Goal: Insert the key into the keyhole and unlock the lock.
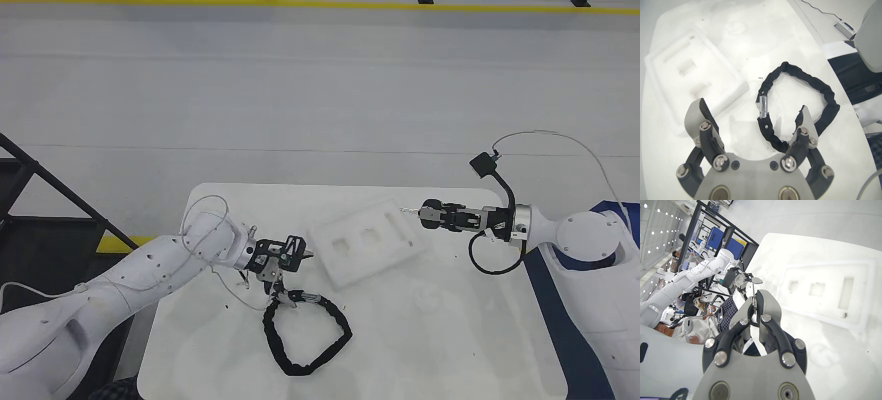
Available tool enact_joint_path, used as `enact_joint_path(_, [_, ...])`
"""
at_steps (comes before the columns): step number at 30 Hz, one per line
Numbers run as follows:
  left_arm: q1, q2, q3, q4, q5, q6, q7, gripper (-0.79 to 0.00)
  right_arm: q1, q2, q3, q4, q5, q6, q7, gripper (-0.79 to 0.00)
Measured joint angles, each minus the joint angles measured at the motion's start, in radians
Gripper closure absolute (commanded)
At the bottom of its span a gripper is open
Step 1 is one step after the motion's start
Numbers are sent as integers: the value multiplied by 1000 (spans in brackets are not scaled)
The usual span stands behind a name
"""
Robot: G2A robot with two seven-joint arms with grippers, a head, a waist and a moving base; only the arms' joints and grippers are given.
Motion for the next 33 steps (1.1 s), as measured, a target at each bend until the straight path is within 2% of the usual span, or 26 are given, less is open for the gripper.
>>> enact_joint_path(5, [17, -17, 0, 25, 43, 0, 13, -785, 0, 0, 0, 0, 0, 0, 0, 0])
enact_joint_path(20, [17, -17, 0, 24, 41, 0, 13, -785, 0, 0, 0, 0, 0, 0, 0, 0])
enact_joint_path(27, [77, -15, -19, -11, 60, 81, 34, -785, 0, 0, 0, 0, 0, 0, 0, 0])
enact_joint_path(33, [99, -29, -18, 48, 131, 94, 114, -785, 0, 0, 0, 0, 0, 0, 0, 0])
